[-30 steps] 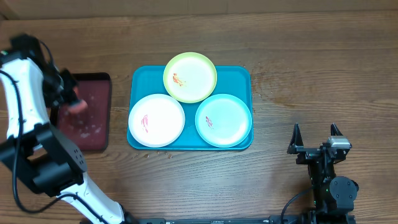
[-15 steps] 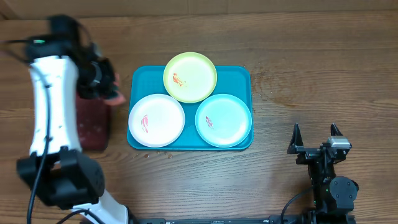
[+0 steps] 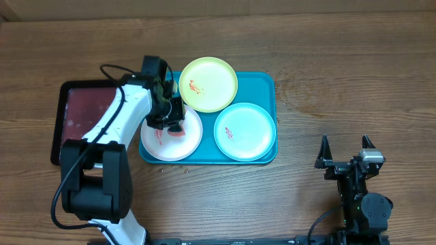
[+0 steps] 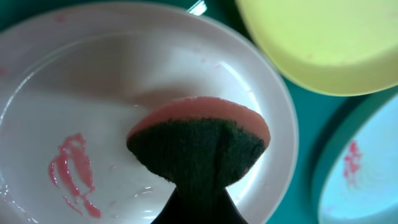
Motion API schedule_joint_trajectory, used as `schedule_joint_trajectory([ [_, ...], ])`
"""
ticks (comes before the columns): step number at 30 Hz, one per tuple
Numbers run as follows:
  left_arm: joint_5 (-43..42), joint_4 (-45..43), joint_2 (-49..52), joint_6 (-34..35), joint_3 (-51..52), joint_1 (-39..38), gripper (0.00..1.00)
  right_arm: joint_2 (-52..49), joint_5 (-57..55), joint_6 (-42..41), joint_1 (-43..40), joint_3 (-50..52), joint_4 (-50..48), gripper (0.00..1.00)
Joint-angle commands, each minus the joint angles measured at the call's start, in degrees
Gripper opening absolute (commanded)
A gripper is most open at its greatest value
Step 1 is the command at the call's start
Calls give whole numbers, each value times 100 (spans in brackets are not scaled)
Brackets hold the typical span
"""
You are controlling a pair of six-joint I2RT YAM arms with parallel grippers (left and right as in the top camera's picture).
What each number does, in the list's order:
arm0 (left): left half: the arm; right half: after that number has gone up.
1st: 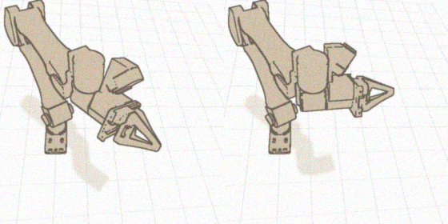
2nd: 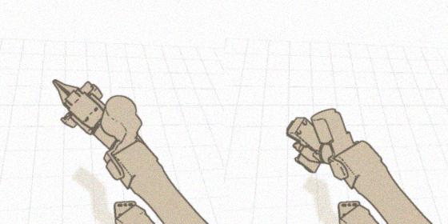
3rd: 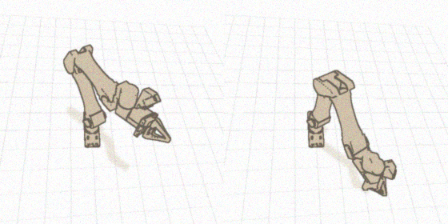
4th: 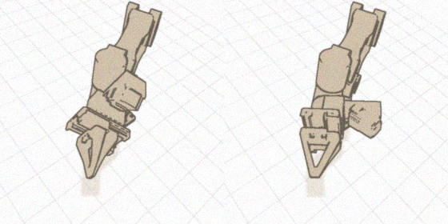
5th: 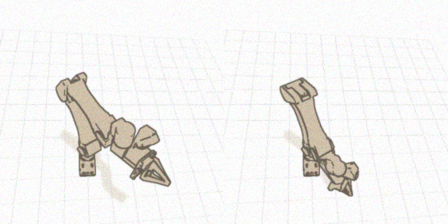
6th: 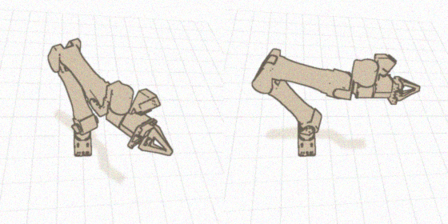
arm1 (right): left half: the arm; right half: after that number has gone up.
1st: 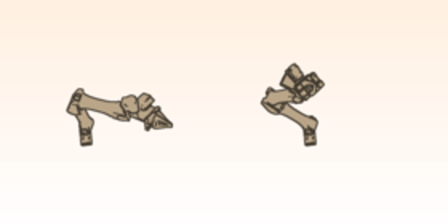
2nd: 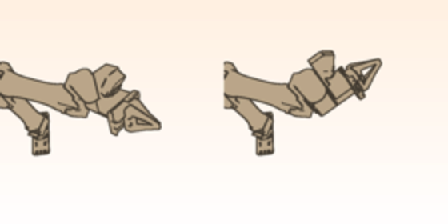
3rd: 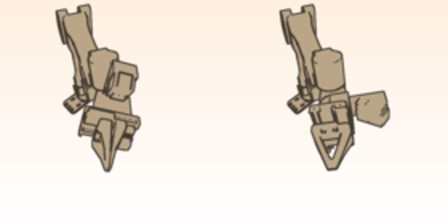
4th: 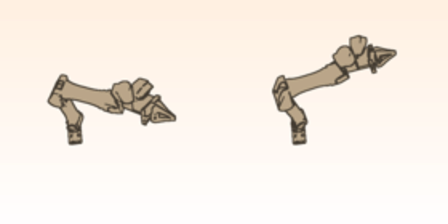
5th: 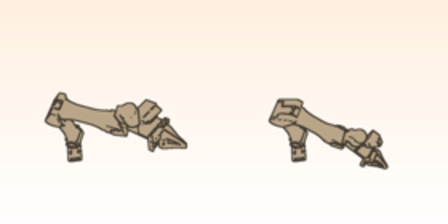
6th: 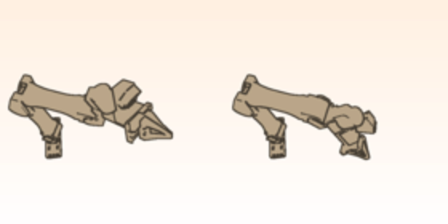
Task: Clean dirty plates on tray and stack at the side
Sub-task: 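Carry the sponge with the left gripper onto the white plate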
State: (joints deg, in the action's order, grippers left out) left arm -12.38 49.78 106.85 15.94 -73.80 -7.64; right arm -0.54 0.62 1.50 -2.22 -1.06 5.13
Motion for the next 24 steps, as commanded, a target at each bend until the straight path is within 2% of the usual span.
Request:
schedule_joint_trajectory([
  [1,122,-326,-24,142,446,-28,4,37,-35,4,-15,61,-31,100],
  [2,127,-424,-24,142,544,-28,4,37,-37,4,-15,61,-33,100],
  [3,144,-568,-24,142,686,-28,35,37,-35,4,-15,61,-31,100],
  [4,142,-603,-24,142,721,-28,48,37,-37,4,-15,61,-31,100],
  [8,140,-678,-24,116,699,-24,52,37,-37,4,-15,61,-31,100],
  [12,138,-459,-50,76,358,22,48,37,-37,4,-15,61,-31,100],
  [16,151,271,-146,70,-535,223,50,37,-35,4,-15,61,-31,100],
  [20,205,1106,-243,72,-1873,592,52,37,-37,4,-15,61,-31,100],
  [22,205,1473,-262,72,-2461,774,61,37,-37,4,-15,61,-31,100],
  [24,203,1838,-262,76,-2973,953,87,37,-35,4,-15,61,-31,100],
])
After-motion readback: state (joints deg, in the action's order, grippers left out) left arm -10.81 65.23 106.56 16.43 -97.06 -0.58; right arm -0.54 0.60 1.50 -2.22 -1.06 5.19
